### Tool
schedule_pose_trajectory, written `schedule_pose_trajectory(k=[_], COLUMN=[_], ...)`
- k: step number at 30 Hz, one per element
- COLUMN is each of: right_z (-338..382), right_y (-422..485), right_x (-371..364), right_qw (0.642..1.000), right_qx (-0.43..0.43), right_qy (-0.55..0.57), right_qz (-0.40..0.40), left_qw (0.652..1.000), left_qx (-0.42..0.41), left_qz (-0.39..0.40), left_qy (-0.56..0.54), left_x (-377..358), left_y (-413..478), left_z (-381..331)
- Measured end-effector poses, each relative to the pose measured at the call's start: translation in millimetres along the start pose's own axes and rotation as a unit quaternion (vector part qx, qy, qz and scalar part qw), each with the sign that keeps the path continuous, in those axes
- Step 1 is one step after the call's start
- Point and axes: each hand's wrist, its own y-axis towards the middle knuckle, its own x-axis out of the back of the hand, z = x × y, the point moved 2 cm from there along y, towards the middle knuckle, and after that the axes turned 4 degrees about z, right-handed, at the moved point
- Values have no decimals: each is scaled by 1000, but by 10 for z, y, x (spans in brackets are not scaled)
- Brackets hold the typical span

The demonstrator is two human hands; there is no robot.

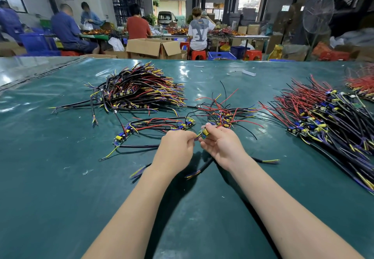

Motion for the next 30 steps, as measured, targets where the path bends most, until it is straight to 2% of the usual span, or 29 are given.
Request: schedule_pose_trajectory(k=[5,8,14,18,25,30], right_z=[10,22,28,38,51,63], right_y=[-35,-50,-43,-46,-56,-59], right_x=[-58,-59,-29,-35,-56,-63], right_qw=[999,999,1000,999,987,990], right_qx=[14,19,0,7,57,60], right_qy=[-12,-29,7,-20,-135,-93], right_qz=[39,30,23,47,69,88], left_qw=[999,999,999,991,972,971], left_qx=[28,22,4,62,139,123], left_qz=[-13,-18,-12,13,37,66], left_qy=[-14,-34,-35,-118,-183,-193], left_x=[43,87,70,83,101,76], left_y=[-6,-28,-7,21,35,34], left_z=[-19,-53,-51,-4,19,-32])
